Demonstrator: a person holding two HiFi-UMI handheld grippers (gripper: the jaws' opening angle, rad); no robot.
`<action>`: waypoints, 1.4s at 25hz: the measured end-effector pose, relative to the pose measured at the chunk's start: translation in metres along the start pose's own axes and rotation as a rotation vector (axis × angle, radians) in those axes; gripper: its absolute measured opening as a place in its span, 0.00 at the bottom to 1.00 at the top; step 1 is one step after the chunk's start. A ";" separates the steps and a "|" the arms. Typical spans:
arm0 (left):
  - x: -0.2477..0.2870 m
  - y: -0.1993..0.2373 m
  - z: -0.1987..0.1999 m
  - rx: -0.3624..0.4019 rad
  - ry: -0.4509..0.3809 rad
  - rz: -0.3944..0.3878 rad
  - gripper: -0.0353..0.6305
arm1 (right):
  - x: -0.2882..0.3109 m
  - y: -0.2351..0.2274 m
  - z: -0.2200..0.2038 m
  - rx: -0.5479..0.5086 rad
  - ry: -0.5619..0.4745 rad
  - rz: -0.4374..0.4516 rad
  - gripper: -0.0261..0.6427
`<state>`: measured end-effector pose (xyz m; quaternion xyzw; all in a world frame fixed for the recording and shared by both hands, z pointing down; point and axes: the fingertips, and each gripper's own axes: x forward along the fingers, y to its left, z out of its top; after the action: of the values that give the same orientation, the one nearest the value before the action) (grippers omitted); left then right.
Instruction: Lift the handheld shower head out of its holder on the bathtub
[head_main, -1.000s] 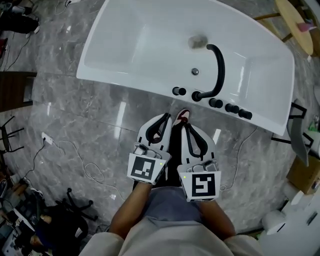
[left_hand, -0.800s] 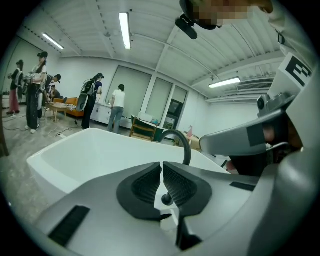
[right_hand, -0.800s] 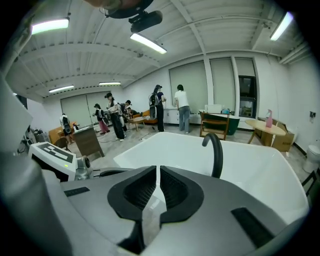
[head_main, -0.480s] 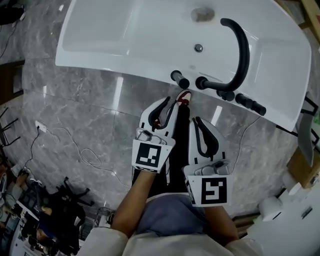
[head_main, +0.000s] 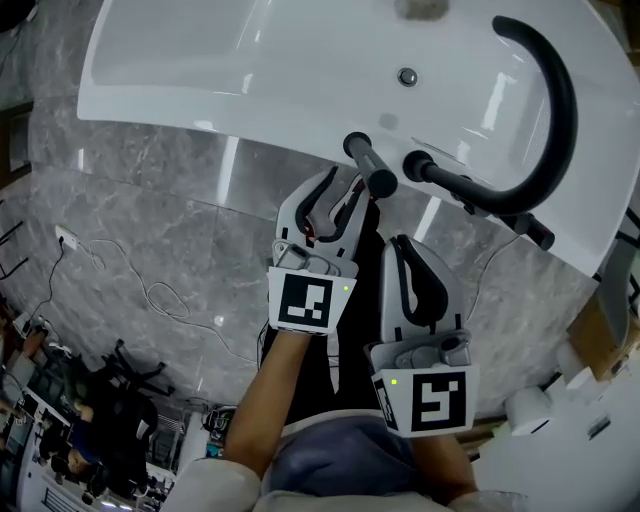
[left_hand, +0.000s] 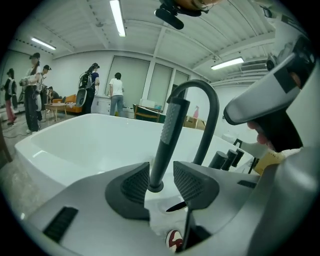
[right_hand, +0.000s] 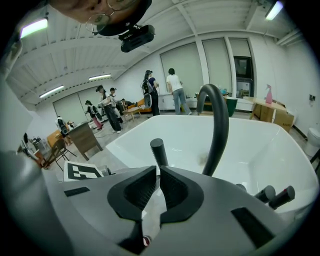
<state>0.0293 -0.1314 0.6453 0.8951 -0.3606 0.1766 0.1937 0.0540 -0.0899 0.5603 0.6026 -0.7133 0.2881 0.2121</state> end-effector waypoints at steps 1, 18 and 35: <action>0.005 0.000 -0.003 0.010 -0.001 0.001 0.26 | 0.003 -0.003 -0.003 0.002 0.003 -0.003 0.07; 0.044 0.003 -0.017 0.021 -0.003 0.044 0.26 | 0.034 -0.008 -0.035 -0.023 0.080 0.064 0.07; 0.061 0.008 -0.024 0.058 0.033 0.066 0.26 | 0.051 -0.028 -0.035 -0.002 0.090 0.071 0.07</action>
<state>0.0607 -0.1600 0.6957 0.8849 -0.3815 0.2079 0.1677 0.0707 -0.1071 0.6235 0.5632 -0.7243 0.3216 0.2341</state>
